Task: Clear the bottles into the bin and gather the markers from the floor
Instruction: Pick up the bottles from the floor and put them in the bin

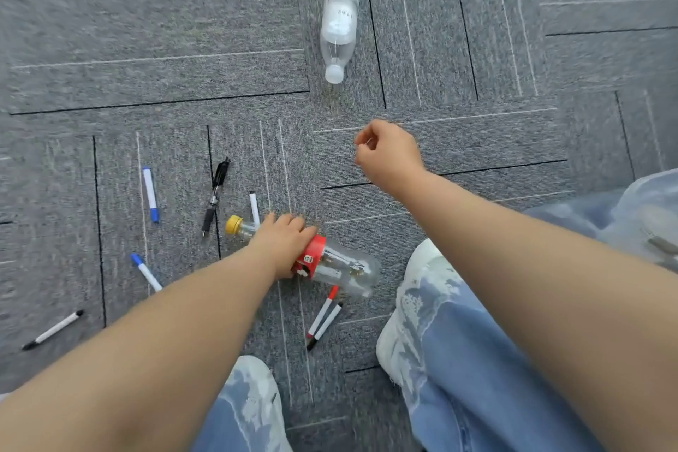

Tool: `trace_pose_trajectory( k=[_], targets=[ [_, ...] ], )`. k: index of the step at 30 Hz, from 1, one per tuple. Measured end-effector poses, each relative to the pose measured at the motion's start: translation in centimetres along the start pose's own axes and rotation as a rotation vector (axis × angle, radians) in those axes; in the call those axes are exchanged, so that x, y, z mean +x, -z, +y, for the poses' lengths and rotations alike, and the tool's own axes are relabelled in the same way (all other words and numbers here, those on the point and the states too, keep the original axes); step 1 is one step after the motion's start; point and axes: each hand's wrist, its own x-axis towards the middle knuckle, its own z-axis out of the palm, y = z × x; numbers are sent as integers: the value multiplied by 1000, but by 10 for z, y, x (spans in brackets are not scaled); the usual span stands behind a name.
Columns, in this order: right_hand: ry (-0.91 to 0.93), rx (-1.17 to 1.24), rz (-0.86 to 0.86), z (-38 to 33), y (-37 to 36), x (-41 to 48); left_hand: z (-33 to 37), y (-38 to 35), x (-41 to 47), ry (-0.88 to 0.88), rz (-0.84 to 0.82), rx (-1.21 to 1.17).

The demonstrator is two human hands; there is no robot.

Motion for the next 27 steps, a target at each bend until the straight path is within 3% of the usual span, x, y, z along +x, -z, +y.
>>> trace_pose_trajectory(
  k=[4,10,14,19,27],
  targets=[
    [-33,49,25,3,-3,12,-24,8,-10,63,198,-227],
    [-22,-24,118,-9,3,40,-56,40,-19,594,627,-945],
    [5,-120,38,-27,1,72,-71,67,-5,699,802,-1338],
    [20,-319,-108,-37,-27,111,-84,90,7,631,794,-1645],
    [-78,-345,-94,-39,-42,153,-87,69,17,581,695,-1838]
  ],
)
